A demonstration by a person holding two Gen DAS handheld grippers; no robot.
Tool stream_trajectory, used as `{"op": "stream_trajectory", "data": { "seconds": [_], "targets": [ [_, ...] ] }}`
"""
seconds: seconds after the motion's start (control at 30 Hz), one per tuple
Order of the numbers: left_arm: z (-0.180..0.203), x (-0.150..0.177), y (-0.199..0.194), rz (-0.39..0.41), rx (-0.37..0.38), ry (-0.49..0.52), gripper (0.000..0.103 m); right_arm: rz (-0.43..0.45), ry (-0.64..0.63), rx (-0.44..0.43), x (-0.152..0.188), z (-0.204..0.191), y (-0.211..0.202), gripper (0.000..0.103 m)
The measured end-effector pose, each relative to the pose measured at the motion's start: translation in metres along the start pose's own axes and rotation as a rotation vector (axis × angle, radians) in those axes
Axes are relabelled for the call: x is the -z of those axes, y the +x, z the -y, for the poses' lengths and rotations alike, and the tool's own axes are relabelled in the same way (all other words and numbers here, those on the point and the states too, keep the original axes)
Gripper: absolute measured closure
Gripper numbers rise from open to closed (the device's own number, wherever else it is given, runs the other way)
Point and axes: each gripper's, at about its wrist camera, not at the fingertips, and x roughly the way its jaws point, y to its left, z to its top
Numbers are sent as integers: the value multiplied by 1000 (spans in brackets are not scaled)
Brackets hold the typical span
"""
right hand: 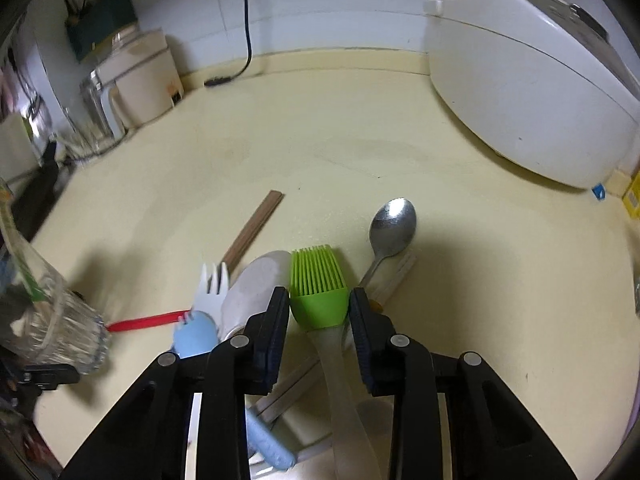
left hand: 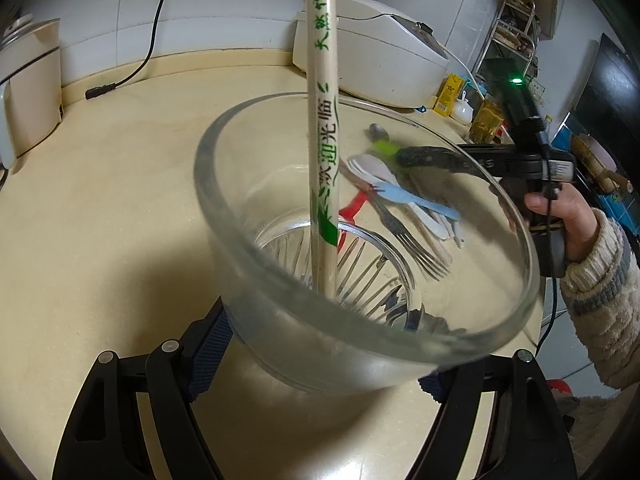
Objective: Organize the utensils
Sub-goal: 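Grasp the green silicone brush handle with the right tool, then lift the green silicone brush off the counter with the right tool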
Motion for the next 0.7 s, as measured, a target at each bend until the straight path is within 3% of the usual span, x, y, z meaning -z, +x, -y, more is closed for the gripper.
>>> {"op": "stream_trajectory", "data": {
  "seconds": [0.27, 0.47, 0.7],
  "targets": [
    [1, 0, 0, 1, -4, 4, 21, 77, 72, 40, 21, 23, -45, 72],
    [3, 0, -1, 3, -11, 10, 21, 45, 200, 84, 37, 63, -52, 72],
    [6, -3, 2, -6, -10, 16, 21, 7, 206, 90, 52, 80, -50, 71]
  ]
}}
